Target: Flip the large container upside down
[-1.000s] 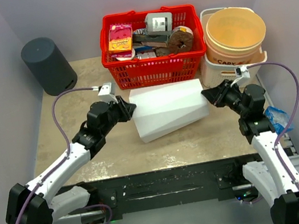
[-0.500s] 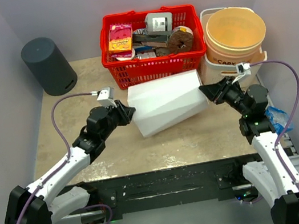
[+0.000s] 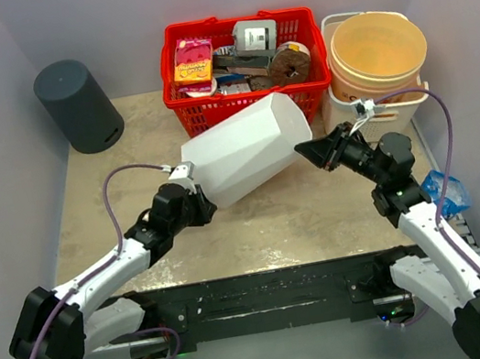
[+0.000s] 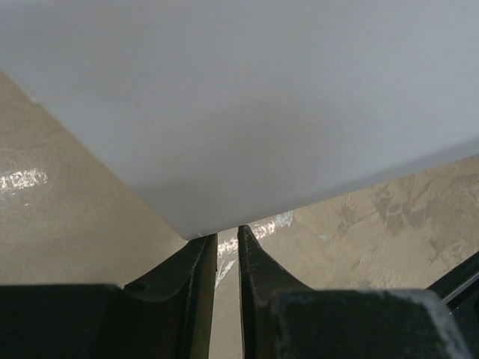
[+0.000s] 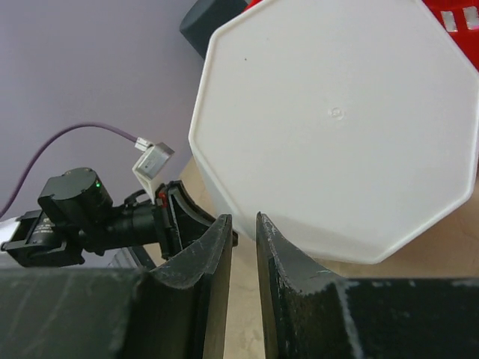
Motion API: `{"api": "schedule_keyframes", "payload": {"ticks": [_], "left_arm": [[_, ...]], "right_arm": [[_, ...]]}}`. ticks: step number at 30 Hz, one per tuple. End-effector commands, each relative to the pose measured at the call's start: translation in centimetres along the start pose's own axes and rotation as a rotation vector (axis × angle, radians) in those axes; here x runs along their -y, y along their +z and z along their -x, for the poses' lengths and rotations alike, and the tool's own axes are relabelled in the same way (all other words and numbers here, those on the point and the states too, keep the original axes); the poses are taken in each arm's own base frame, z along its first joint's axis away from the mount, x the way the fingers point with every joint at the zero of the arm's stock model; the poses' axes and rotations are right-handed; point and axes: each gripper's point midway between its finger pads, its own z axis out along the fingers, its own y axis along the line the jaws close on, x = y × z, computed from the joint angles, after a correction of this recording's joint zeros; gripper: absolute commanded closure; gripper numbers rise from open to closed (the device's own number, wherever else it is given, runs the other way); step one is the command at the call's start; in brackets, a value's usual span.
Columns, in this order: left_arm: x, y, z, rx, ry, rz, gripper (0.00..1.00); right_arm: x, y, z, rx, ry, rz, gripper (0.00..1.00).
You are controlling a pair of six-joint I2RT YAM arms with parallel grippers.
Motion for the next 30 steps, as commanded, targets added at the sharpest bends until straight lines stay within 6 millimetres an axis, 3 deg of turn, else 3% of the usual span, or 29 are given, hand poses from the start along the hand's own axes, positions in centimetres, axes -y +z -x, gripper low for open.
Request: {"api": "schedule_keyframes", "payload": {"ticks": [1,19,24,27,30], "left_arm": [[5.3,-0.5,3.9,0.13,0.012,-0.213,0.79],[4.2,0.0,2.1,0.11,-0.007,-0.196,0.79],[4.3,-0.1,2.3,0.113,-0.004,-0.2,0.79],[4.5,-0.2,2.4,0.116,-0.003,-0.207,0.79],[4.8,-0.2,2.5,0.113,-0.004,-0.216,0.79]], "right_arm": [[-2.3,0.9,-2.1,-0.1,0.015,0.082,0.76],[-3.3,3.3,-3.7,-0.142,0.022,0.082,0.76],[-2.4,3.5,-3.7,-0.133,0.028,0.033,0.75],[-1.5,3.5,-3.7,-0.124,0.049,-0.027,0.7],[-0.4,3.5,-3.9,-0.131,0.076,-0.115,0.56]]}}
